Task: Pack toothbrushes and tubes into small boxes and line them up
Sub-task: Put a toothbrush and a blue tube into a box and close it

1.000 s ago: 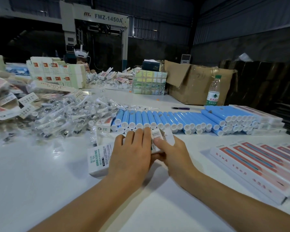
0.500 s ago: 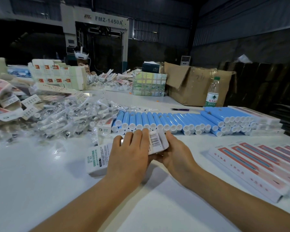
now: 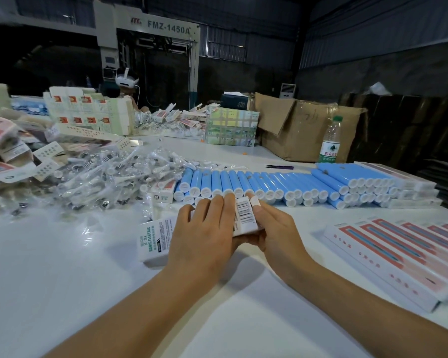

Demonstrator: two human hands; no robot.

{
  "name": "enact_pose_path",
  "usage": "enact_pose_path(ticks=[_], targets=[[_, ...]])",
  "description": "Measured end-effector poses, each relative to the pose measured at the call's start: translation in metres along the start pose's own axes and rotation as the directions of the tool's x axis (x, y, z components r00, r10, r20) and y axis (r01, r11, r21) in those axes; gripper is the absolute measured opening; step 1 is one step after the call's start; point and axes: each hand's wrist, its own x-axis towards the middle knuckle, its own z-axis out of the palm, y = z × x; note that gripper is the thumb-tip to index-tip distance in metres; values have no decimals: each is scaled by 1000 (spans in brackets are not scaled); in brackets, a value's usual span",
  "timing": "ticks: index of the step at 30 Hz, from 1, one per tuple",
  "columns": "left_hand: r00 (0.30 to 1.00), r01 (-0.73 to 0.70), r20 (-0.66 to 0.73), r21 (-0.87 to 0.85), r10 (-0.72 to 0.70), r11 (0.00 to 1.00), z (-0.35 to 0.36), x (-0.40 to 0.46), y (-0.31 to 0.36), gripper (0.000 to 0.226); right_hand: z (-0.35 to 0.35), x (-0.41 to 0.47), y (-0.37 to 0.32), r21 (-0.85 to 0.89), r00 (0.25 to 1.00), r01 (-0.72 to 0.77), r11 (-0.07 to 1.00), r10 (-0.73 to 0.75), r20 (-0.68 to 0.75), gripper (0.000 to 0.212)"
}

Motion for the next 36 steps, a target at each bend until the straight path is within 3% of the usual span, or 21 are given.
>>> enact_pose_path(ticks=[8, 11, 16, 20, 24, 29, 33, 36], targets=[[999, -34, 34, 86, 31, 996, 1, -3, 0, 71, -1, -2, 6, -125, 1000, -18, 992, 19, 7, 41], [998, -25, 52, 96, 20, 995, -1, -3, -2, 69, 1, -4, 6, -251, 1000, 4, 968, 2, 23, 42], [987, 37, 154, 108, -54, 993, -7, -2, -6, 69, 4, -7, 1, -464, 965, 188, 866, -250, -75, 26], [979, 32, 196, 152, -62, 988, -8, 0, -5, 73, 3, -9, 2, -452, 951, 189, 872, -277, -137, 20], [989, -30, 150, 215, -2, 976, -7, -1, -5, 79, 10, -14, 6, -550, 924, 257, 794, -368, -101, 26], [965, -58, 261, 194, 6, 979, -11, -1, -2, 82, 10, -14, 3, -478, 941, 219, 851, -314, -126, 24], [970, -70, 244, 207, 18, 976, -4, -3, -4, 77, 9, -10, 2, -432, 966, 150, 889, -225, -128, 21], [951, -30, 307, 176, -26, 984, -3, 1, -2, 76, 8, -9, 1, -358, 977, 103, 928, -163, -141, 19]])
